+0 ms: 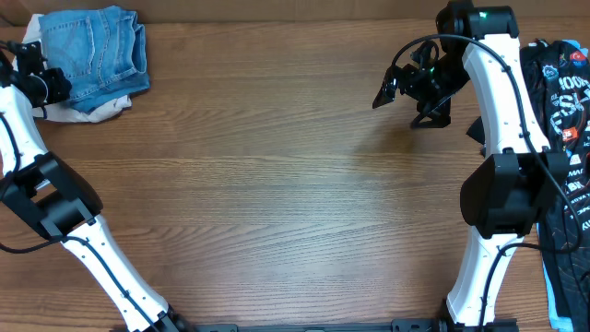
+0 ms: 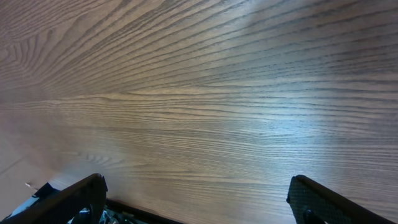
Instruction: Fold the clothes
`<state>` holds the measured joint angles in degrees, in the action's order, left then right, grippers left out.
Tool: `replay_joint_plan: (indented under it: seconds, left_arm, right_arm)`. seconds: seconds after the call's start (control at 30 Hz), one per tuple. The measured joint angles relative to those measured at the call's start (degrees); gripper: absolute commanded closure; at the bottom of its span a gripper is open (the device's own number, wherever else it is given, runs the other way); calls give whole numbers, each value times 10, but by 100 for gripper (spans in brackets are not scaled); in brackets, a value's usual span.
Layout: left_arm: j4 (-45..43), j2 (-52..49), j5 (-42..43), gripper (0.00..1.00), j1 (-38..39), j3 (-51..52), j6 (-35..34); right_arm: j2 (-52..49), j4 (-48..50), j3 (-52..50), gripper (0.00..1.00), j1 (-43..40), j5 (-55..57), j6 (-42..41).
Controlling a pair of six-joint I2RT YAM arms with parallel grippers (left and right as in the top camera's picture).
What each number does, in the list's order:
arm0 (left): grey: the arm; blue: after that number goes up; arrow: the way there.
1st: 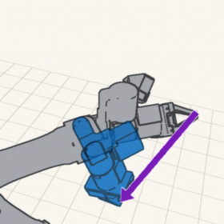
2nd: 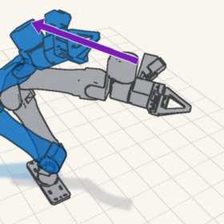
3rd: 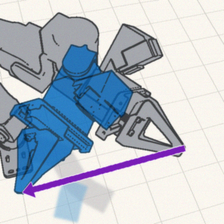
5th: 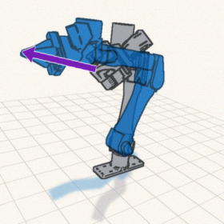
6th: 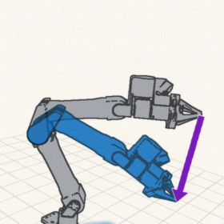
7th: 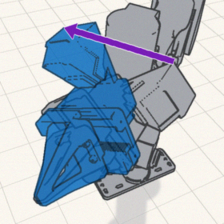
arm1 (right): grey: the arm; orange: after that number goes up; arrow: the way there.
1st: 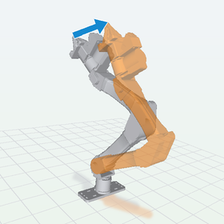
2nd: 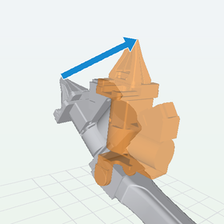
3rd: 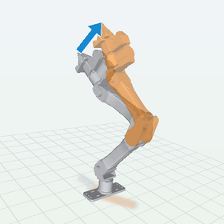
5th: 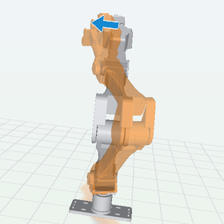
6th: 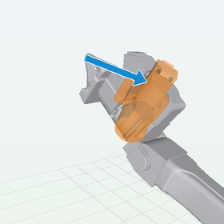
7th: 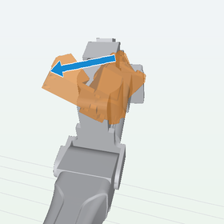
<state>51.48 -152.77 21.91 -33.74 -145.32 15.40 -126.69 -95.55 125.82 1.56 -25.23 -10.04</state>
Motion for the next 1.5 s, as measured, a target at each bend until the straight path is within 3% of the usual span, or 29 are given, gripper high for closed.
replay_joint_plan:
  seconds: [0.43,0.67,1.07,1.27,1.33,1.4,1.43,1.47,1.5]
  left_arm:
    - [113,0,2,96,23,-190,-3]
    - [114,0,-29,96,23,-201,-4]
    - [45,-2,-71,96,3,-200,-4]
    - [-10,-25,-133,85,2,-189,-9]
    - [-19,-37,-153,78,1,-179,-19]
    - [-23,-48,-168,54,-2,-170,-28]
    - [-23,-53,-173,39,-3,-167,-32]
    - [-23,-57,-177,16,-5,-163,-36]
    - [-23,-60,-181,0,-5,-159,-45]
  right_arm:
    - [0,1,0,2,0,2,3]
    - [0,-1,0,2,0,6,3]
    - [0,-5,0,2,0,12,5]
    - [0,-15,0,3,0,16,5]
    - [0,-16,0,3,0,17,5]
    - [0,-15,0,3,0,17,5]
    - [0,-15,0,3,0,17,5]
    - [0,-15,0,3,0,17,5]
    - [0,-15,0,3,0,17,5]
